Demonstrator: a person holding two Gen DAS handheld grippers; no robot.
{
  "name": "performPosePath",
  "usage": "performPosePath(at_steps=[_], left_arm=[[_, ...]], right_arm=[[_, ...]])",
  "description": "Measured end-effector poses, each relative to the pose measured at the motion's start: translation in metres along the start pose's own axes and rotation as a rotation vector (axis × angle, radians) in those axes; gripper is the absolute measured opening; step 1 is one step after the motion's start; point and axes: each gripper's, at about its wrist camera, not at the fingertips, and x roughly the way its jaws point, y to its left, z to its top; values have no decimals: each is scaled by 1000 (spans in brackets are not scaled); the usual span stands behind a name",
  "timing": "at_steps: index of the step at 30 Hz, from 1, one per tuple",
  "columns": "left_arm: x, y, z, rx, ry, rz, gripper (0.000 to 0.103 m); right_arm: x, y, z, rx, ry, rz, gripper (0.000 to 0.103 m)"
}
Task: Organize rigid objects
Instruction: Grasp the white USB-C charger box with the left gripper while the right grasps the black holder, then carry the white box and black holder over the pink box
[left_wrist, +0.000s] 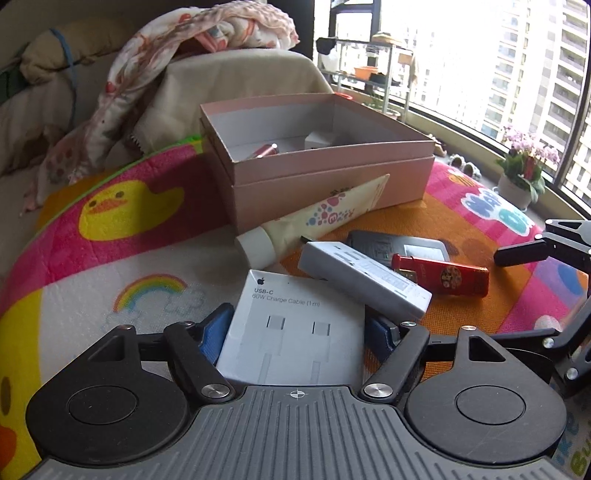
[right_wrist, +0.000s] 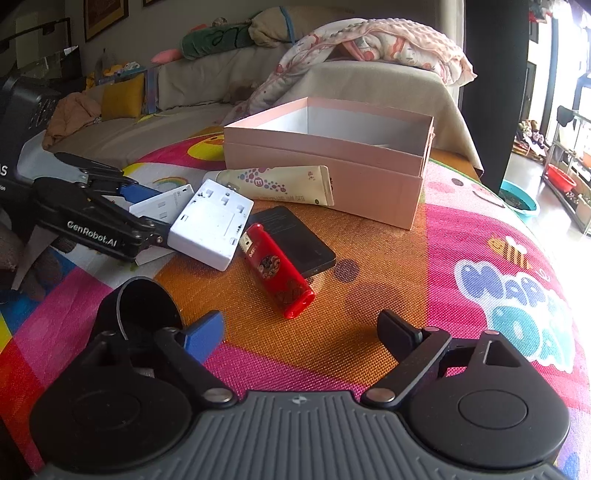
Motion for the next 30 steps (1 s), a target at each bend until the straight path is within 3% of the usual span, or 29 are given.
performPosePath(at_steps=[2,8,12,14,17,20,24,30], left_arm=[[-1,-1,-2,6,0,-2,79],[-15,-15,-18,-15,-41,52,75],[-33,-10,-33,-105,-51,122,75],[-42,-6,-43,-154,-66,159,75],[-51,10,-51,-270,-113,147,75],[-53,18,-53,-321,-136,124,75],[-51,11,-51,-289,-128,155,75],[-50,9,-50,-287,-128,157,75]], right_arm=[[3,0,2,-16,24,29,103],[4,4,4,-32,46,24,103],[0,2,4,-27,42,26,102],[-5,2,5,-12,34,4,95],[-25,3,8,14,-25,38,92],[-41,9,15,12,-54,102,92],[-38,22,14,-57,46,290,92],[-35,38,5,-103,99,350,92]])
